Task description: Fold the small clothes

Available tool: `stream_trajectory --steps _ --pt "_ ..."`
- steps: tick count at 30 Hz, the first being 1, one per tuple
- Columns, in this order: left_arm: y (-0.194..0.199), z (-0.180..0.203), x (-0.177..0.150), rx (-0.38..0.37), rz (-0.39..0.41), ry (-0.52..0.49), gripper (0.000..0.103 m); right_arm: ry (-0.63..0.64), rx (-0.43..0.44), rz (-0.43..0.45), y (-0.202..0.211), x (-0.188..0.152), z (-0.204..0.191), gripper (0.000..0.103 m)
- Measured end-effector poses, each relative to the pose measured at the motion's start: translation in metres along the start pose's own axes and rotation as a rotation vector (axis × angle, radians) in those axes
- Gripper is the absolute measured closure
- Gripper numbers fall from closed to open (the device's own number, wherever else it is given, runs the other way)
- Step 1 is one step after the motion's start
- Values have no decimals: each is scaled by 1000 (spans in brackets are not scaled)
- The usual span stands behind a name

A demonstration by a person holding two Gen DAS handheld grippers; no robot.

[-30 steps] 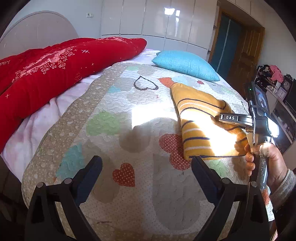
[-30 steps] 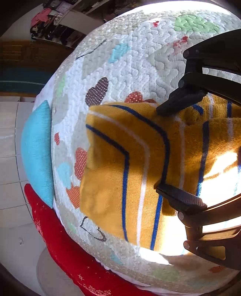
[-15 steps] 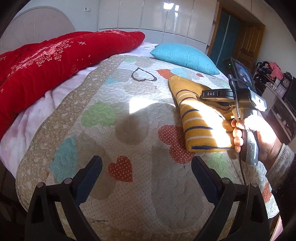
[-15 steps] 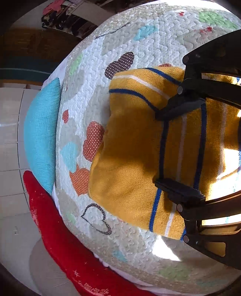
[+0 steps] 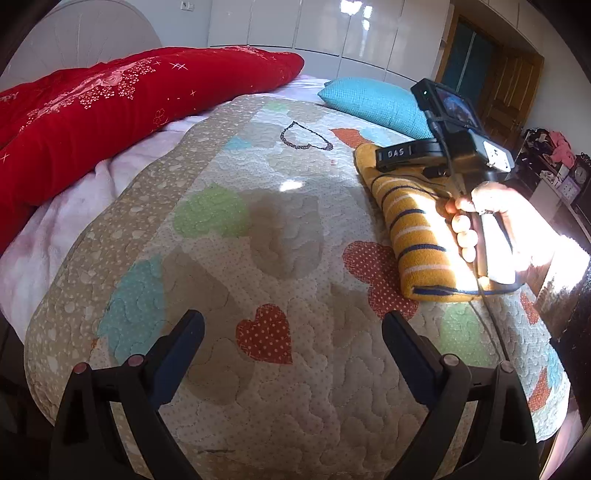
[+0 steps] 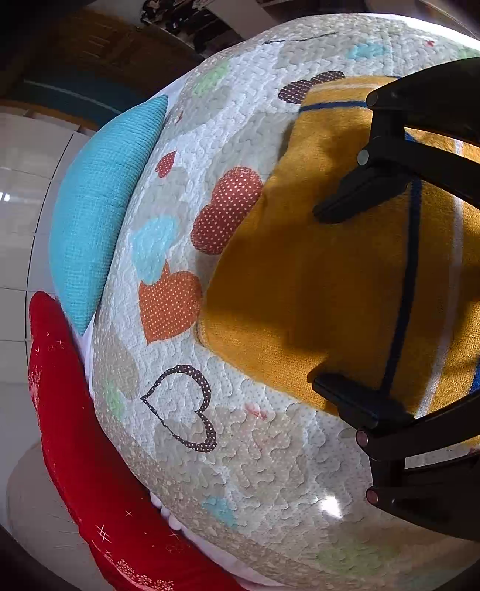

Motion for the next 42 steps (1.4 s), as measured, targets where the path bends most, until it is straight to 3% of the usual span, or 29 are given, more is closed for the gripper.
stream_trajectory --steps 2,4,8,11,13,15,16,17,18,19,21,24,30,33,37,39,42 --pt "-1 -3 0 2 0 9 7 -44 24 86 21 10 11 20" --pt "-2 -4 0 0 -4 20 7 -140 40 113 28 7 33 19" --pt "0 4 0 -13 -2 13 7 -278 96 -12 -8 -24 72 17" --pt "5 11 0 0 15 -26 7 -358 116 50 18 -30 97 18" --pt "5 16 2 0 14 -37 7 -372 114 137 46 -38 108 17" --pt "2 24 5 -23 5 -37 7 -372 96 133 51 -60 116 14" --pt "0 30 8 -36 -2 -42 7 -371 94 76 40 -76 120 14" --pt "-3 38 10 -53 -11 -51 7 -380 125 6 27 -93 121 14" --pt "-5 46 12 -69 -18 -62 7 -429 198 -6 23 -107 125 13" --pt "-6 55 15 -76 -21 -77 7 -503 255 20 29 -117 134 13" --pt "-9 71 19 -66 -18 -118 7 -595 272 59 46 -136 151 12" --pt "-16 99 21 -70 -29 -182 7 -600 267 118 72 -164 156 12" --pt "-32 150 26 -89 -26 -282 7 -520 89 176 104 -227 161 12" --pt "-53 164 28 -66 -41 -314 7 -486 49 186 104 -249 164 12" --pt "-83 161 16 -24 -94 -301 7 -493 61 201 103 -251 166 11" --pt "-86 157 13 -16 -76 -272 0 -504 74 202 99 -250 167 10" --pt "-97 150 8 -78 -111 -184 0 -499 94 209 96 -244 165 6"
Point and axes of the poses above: each gripper's, at about its wrist camera, not at the fingertips, and y roughly against the way its jaws point, z to its right, x to its top, the point moved 10 cm from there along -y, roughly the way its jaws point, and after that the axes turned 4 degrees about -z, right-handed, at the moved point
